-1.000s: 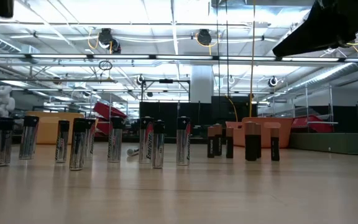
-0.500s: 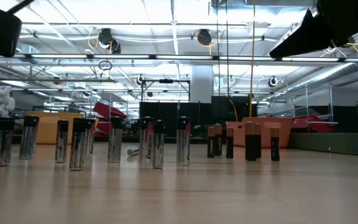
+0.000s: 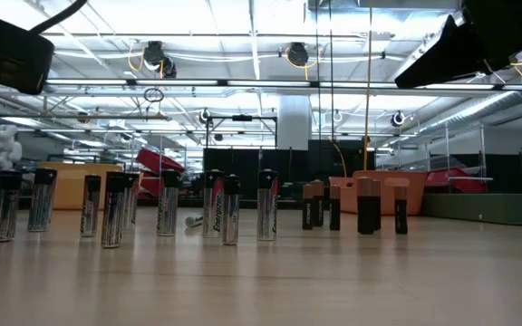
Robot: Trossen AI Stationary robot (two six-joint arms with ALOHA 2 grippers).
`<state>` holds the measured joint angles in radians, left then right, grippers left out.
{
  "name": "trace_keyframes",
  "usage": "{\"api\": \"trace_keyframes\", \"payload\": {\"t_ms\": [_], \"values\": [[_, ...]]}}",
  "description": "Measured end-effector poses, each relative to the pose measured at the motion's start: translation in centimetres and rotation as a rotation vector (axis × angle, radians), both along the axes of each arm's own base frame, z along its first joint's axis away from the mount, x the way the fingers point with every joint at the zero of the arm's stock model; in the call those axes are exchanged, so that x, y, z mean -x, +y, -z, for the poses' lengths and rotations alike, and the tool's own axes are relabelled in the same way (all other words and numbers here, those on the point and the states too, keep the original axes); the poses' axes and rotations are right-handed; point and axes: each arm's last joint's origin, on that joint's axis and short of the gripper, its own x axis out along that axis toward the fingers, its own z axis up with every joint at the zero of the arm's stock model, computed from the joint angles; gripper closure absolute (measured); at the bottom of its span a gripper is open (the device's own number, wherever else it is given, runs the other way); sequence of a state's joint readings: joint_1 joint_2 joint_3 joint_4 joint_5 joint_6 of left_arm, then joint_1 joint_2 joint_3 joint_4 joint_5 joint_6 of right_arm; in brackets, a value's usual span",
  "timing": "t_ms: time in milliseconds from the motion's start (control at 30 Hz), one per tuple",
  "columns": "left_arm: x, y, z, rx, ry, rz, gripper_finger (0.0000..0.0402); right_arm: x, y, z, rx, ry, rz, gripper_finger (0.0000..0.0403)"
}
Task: Sort batteries
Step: Put the silver battery into the yellow bin
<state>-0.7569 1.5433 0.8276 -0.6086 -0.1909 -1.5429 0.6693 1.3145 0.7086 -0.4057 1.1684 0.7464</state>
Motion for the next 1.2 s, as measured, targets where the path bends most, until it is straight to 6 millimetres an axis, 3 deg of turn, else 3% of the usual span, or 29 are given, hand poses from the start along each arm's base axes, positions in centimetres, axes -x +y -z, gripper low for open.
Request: {"api": "trace_keyframes", "payload": {"t_ms": [633, 1200], "values": [[-0.9, 1.0, 0.0, -0.013, -0.016, -0.053, 0.0172, 0.0, 0.0, 0.0, -0.015, 0.001, -0.006, 0.0229], [-1.1, 0.9, -0.1, 0.0, -0.032, -0.049, 0.0275, 0.0, 0.0, 0.0, -0.015, 0.001, -0.006, 0.0229]]}}
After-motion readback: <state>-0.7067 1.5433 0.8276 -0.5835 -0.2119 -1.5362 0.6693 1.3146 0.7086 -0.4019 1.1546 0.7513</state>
